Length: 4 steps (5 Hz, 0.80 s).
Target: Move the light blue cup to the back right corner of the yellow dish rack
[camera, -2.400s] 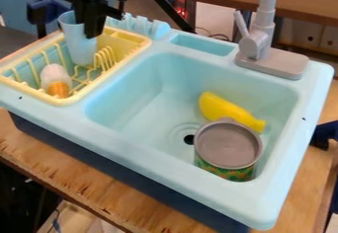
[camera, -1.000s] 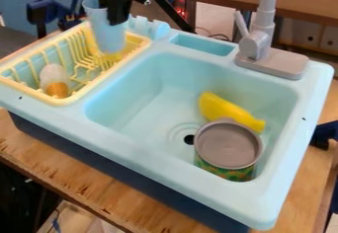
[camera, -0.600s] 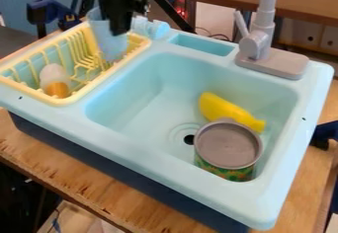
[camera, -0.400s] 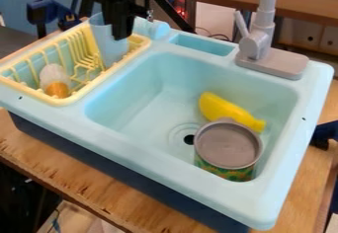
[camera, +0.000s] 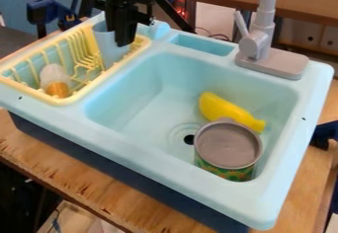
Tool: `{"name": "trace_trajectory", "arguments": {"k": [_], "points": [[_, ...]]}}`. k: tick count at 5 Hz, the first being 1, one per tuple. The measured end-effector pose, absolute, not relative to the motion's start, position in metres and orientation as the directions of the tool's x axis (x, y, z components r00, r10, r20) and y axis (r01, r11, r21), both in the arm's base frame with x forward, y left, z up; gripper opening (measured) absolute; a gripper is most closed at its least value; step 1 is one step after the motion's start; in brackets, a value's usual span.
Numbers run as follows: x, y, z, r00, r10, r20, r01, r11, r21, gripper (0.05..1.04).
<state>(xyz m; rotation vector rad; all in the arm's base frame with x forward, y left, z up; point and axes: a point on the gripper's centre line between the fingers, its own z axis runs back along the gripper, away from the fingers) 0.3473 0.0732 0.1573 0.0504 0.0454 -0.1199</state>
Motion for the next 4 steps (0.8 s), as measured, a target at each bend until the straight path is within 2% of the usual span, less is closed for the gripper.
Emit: {"name": "trace_trajectory", "arguments": {"k": [1, 2, 3, 4], "points": [[0.3483, 0.0726, 0.1561, 0.992, -0.116, -0.041, 0.117, 0.992, 0.045, 0.125], [0.3475, 0.0735, 0.1551, 0.994, -0.101, -0.045, 0.103, 0.993, 0.051, 0.324], [0.3436, 0.0694, 0.1551, 0.994, -0.086, -0.066, 0.088, 0.996, 0.02, 0.614], [0.3388, 0.0737, 0.1642, 0.999, -0.026, -0.046, 0.026, 1.0, -0.013, 0.929]]}}
